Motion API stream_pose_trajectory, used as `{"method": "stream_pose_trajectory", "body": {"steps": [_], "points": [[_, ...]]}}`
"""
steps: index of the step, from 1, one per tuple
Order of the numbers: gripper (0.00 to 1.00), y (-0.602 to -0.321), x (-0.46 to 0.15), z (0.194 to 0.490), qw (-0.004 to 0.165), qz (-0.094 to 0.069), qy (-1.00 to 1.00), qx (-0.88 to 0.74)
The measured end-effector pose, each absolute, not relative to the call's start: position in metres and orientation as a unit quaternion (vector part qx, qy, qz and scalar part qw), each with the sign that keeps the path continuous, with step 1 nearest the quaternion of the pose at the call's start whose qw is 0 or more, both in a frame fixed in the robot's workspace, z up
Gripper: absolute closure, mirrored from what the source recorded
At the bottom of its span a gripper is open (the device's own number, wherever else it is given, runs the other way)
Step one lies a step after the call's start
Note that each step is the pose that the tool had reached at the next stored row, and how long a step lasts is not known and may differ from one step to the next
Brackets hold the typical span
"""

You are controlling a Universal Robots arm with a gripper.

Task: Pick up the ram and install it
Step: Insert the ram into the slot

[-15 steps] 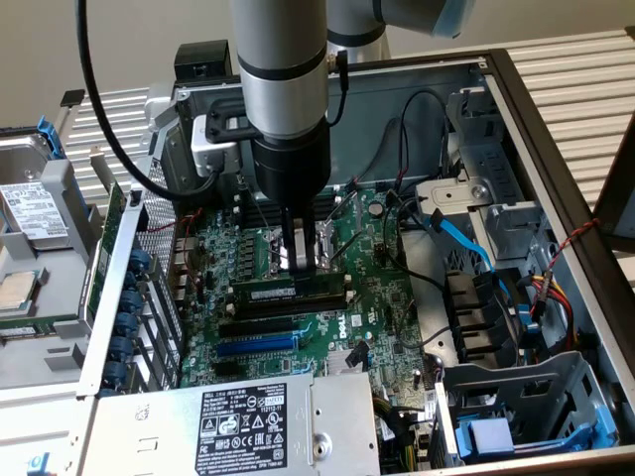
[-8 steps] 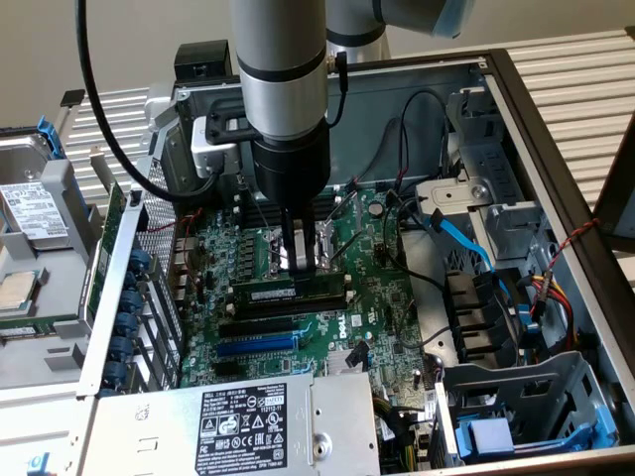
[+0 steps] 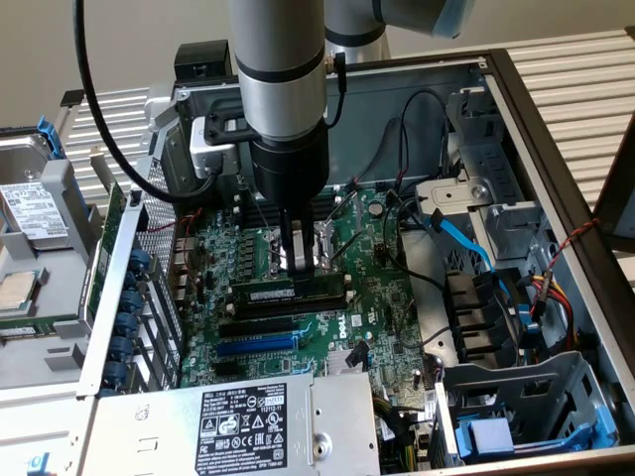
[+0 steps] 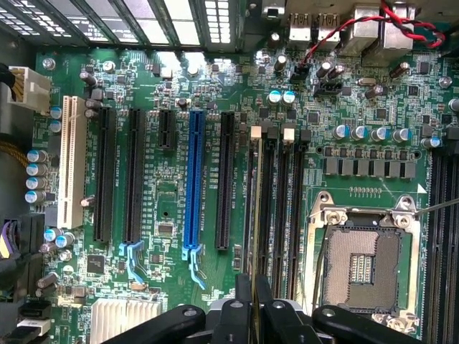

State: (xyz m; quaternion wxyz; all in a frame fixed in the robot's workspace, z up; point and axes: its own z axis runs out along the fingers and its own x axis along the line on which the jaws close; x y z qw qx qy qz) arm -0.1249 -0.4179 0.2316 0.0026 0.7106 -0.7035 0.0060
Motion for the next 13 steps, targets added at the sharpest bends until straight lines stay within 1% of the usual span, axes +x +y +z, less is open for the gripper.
{"method": "stream_pose_trajectory", "body": {"steps": [13], "points": [[0.86,-0.4177,-0.1255,0.2311,0.002,0.007,-0.704,0.711]]}}
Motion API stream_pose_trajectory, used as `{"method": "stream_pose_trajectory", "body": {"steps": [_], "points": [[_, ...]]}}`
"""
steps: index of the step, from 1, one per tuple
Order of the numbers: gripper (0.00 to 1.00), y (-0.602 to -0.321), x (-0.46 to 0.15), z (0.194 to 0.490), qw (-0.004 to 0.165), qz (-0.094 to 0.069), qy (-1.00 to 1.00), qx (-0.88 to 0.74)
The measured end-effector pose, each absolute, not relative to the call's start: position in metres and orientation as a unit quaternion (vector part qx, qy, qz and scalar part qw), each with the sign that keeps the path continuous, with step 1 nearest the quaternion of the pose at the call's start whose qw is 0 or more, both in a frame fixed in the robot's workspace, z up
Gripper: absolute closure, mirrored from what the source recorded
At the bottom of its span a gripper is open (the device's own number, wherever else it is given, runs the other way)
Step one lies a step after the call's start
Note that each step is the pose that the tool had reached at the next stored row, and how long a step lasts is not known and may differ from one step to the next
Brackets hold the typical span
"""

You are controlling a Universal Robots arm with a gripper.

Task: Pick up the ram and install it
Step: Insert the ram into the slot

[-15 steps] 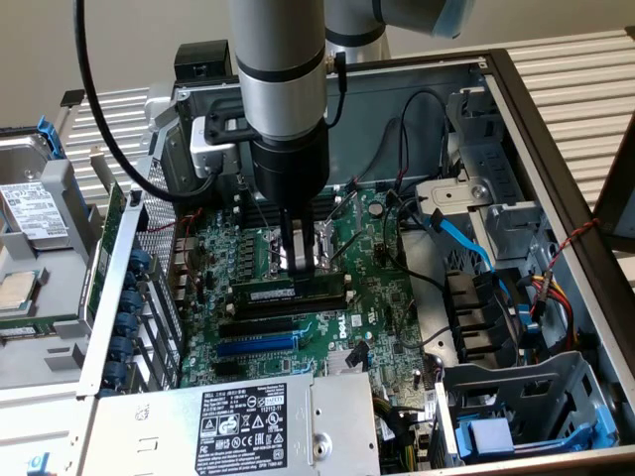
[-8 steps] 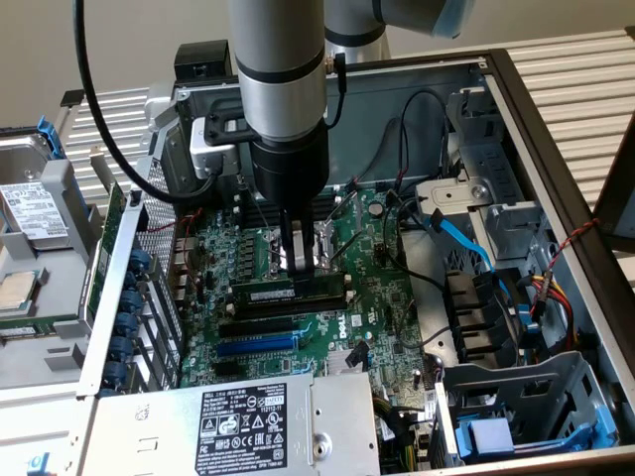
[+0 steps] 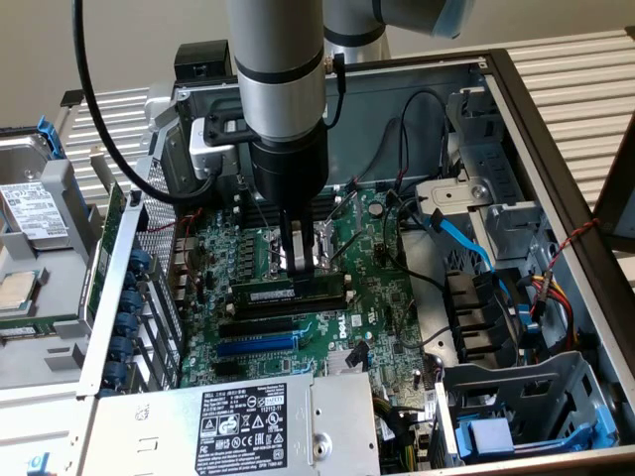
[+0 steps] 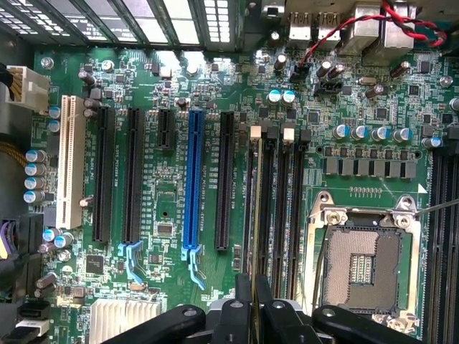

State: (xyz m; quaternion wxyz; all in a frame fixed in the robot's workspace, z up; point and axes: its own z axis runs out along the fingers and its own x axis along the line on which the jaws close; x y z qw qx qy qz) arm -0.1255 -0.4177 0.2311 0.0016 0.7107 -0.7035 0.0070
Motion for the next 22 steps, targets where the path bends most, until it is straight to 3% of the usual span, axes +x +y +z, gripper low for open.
{"method": "stream_pose_trajectory", "body": {"steps": [22], "points": [[0.86,-0.4182,-0.1255,0.2289,0.001,0.007,-0.703,0.711]]}}
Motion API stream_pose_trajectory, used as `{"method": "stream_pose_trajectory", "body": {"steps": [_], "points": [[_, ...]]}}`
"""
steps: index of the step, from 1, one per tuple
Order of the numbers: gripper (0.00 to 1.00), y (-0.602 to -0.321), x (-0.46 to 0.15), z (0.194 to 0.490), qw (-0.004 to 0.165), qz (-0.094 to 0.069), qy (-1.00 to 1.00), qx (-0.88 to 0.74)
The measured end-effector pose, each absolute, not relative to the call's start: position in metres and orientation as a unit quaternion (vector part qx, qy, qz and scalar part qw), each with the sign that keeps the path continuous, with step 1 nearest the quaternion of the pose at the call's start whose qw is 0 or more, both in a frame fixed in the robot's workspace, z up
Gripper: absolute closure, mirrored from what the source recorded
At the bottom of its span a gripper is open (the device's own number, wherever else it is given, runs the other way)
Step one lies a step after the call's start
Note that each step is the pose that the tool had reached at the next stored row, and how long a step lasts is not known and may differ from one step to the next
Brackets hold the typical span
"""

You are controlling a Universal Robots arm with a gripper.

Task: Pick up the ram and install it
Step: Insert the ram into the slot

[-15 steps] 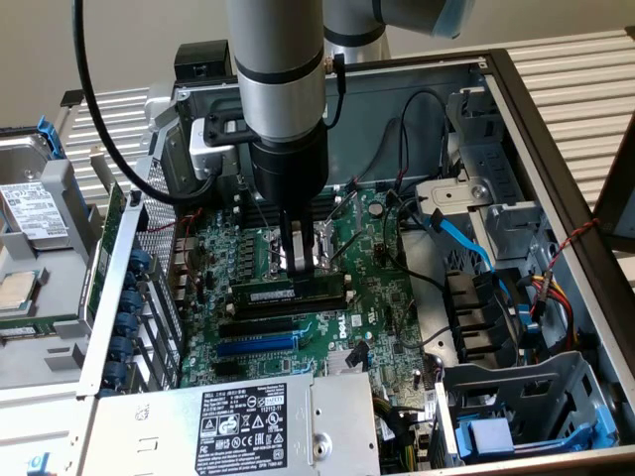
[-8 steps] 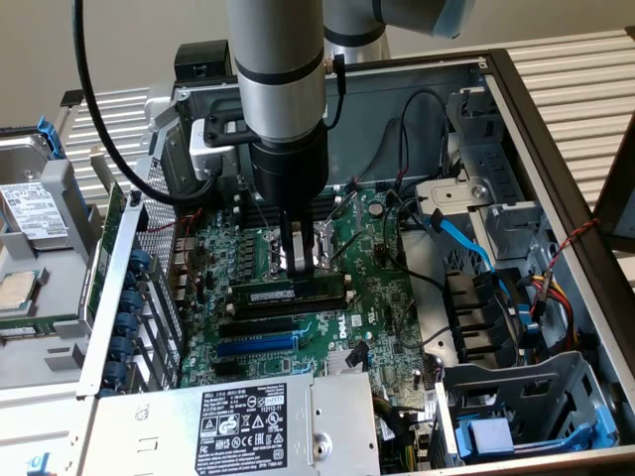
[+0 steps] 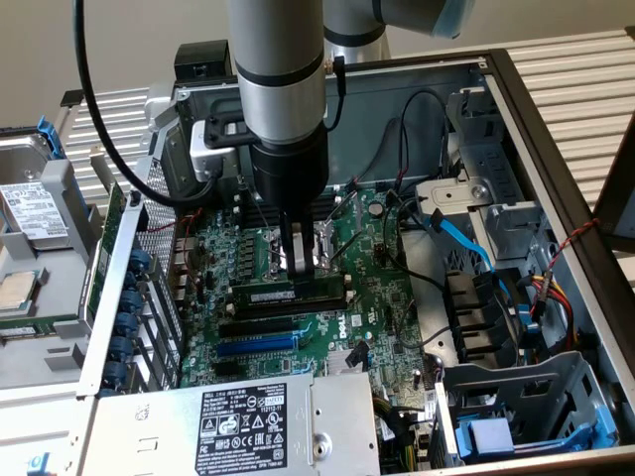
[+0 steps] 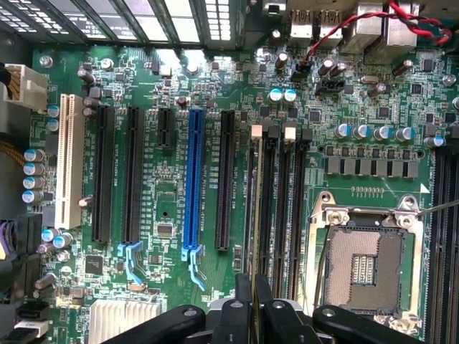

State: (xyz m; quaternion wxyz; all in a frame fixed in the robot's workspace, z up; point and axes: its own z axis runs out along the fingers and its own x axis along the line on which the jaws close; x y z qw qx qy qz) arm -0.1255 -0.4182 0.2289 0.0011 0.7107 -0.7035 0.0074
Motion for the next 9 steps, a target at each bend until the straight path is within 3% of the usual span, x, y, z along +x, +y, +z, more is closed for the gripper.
{"method": "stream_pose_trajectory", "body": {"steps": [9], "points": [[0.86,-0.4181,-0.1255,0.2292,0.001,0.008,-0.704,0.711]]}}
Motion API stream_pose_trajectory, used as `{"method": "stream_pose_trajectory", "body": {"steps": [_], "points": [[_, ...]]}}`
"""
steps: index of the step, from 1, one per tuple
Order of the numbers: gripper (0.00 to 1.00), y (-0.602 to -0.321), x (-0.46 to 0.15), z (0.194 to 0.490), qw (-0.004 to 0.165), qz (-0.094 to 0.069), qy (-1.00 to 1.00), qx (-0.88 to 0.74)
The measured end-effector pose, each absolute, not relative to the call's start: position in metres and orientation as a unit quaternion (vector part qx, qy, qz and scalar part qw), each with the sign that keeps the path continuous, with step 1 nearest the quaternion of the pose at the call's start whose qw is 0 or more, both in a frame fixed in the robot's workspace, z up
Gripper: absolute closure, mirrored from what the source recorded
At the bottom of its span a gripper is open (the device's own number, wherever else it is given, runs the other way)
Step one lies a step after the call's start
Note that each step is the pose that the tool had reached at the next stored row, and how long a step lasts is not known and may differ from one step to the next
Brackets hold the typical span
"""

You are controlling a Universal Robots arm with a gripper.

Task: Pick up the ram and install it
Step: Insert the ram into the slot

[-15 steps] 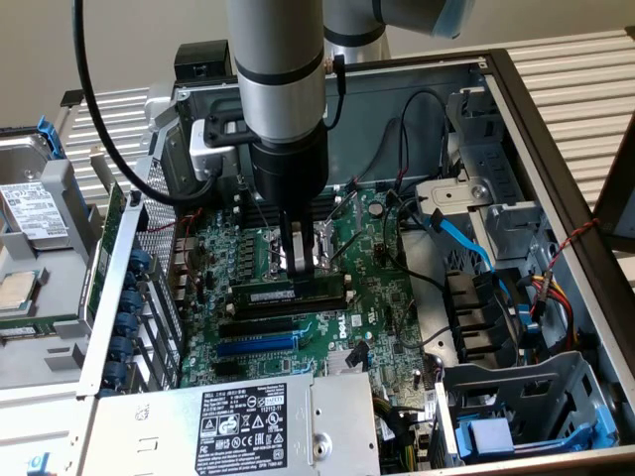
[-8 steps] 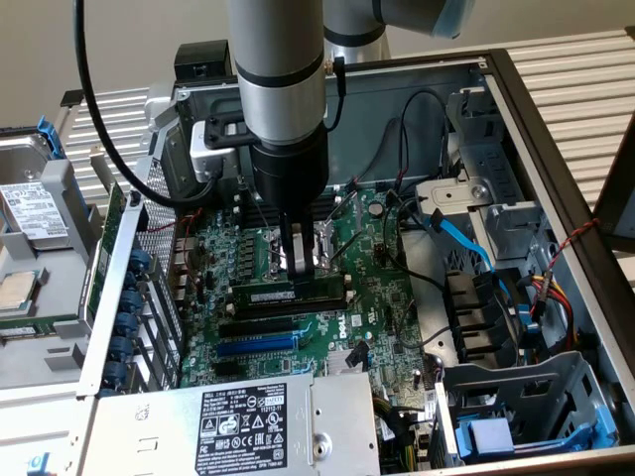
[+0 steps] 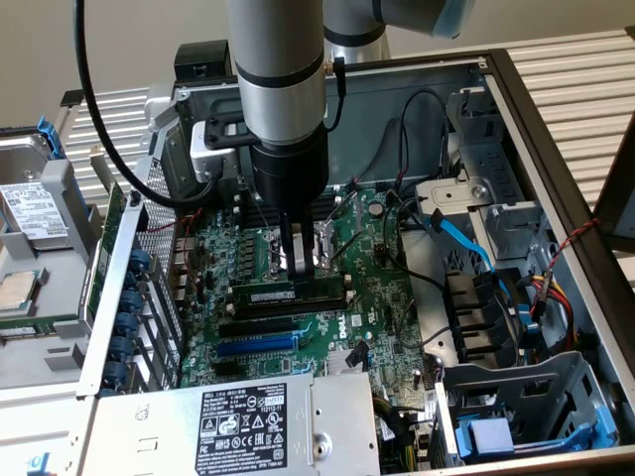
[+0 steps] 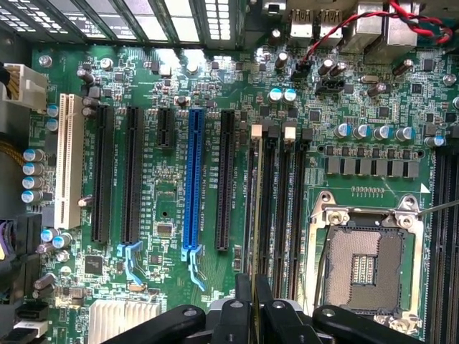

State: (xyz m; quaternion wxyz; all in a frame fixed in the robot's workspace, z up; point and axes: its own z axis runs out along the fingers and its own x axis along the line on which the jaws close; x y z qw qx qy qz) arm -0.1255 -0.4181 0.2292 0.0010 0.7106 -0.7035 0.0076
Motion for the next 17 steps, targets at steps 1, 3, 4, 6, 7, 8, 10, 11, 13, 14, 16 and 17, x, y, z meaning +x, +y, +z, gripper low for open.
{"method": "stream_pose_trajectory", "body": {"steps": [1,3,4,6,7,8,10,11,13,14,16,17], "points": [[0.86,-0.4181,-0.1255,0.2294,0.001,0.008,-0.704,0.711],[0.86,-0.4181,-0.1254,0.2296,0.001,0.008,-0.704,0.711],[0.86,-0.4181,-0.1252,0.2295,0.001,0.008,-0.703,0.711],[0.86,-0.4181,-0.1252,0.2295,0.001,0.008,-0.703,0.711],[0.86,-0.4181,-0.1252,0.2294,0.0,0.008,-0.704,0.711],[0.86,-0.4181,-0.1252,0.2293,0.0,0.009,-0.704,0.711],[0.86,-0.4181,-0.1252,0.2291,-0.001,0.009,-0.704,0.711],[0.86,-0.4181,-0.1252,0.2291,-0.001,0.009,-0.704,0.711],[0.86,-0.4181,-0.1252,0.2288,-0.001,0.01,-0.704,0.711],[0.86,-0.4181,-0.1253,0.2287,-0.002,0.01,-0.704,0.711],[0.86,-0.4181,-0.1253,0.2287,-0.002,0.011,-0.704,0.711],[0.86,-0.4181,-0.1253,0.2286,-0.002,0.011,-0.704,0.711]]}}
